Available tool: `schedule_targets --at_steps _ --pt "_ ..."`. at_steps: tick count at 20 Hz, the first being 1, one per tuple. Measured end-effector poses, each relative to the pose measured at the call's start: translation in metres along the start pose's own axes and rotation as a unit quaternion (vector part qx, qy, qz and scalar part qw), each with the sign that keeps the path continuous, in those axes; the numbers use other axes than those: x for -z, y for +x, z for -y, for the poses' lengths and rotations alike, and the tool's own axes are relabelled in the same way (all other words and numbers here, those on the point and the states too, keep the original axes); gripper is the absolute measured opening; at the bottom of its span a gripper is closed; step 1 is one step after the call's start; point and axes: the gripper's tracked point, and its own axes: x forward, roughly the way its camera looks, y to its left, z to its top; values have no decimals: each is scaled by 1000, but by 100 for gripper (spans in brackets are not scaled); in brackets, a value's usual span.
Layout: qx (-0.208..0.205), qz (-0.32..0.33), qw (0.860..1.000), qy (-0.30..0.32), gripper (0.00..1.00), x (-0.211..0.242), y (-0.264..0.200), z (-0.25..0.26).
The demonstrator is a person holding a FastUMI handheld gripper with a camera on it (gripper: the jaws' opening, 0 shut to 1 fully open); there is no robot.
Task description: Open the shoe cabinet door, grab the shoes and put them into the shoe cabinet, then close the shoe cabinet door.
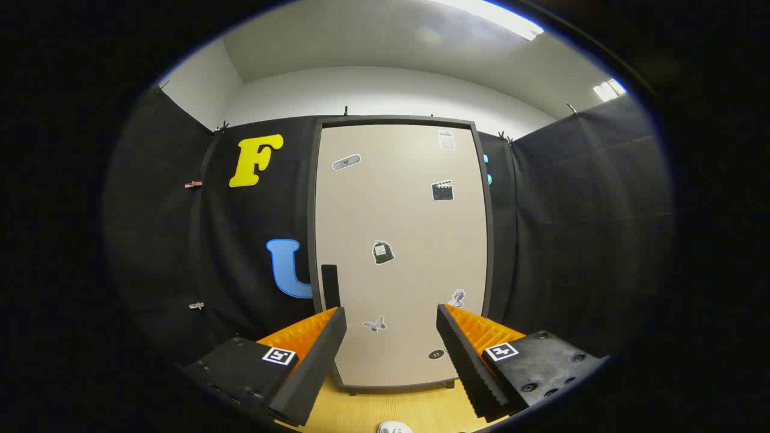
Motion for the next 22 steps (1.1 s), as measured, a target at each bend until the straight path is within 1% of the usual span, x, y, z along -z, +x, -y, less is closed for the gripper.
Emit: schedule_targets --at_steps 15,22 --pt "-8 -3 1000 -4 98 2 8 -8" --pt "-13 -4 1000 1 98 5 25 -24"
